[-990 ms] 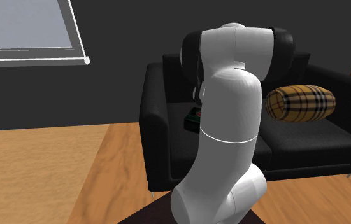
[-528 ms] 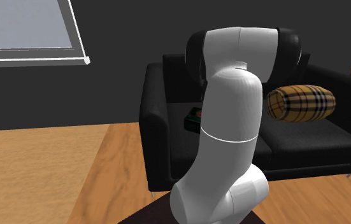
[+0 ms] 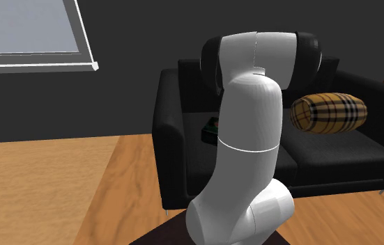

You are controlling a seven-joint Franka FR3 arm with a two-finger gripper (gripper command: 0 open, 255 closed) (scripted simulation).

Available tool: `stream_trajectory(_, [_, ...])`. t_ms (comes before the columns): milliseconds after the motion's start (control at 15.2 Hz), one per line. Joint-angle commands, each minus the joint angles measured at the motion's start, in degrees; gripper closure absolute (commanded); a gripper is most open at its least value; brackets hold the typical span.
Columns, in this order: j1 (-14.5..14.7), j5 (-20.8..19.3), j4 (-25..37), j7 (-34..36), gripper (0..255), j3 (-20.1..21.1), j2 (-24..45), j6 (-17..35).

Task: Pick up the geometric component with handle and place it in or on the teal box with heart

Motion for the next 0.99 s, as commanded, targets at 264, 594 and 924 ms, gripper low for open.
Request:
stream_trajectory(264, [0.0, 0.0, 0.0, 0.0, 255, 0.0, 0.0, 0.0])
stream_trajectory(594, [0.0, 0.0, 0.0, 0.0, 255, 0.0, 0.0, 0.0])
stream_trajectory(924, [0.6, -3.1, 0.2, 2.3, 255, -1.0, -2.5, -2.0])
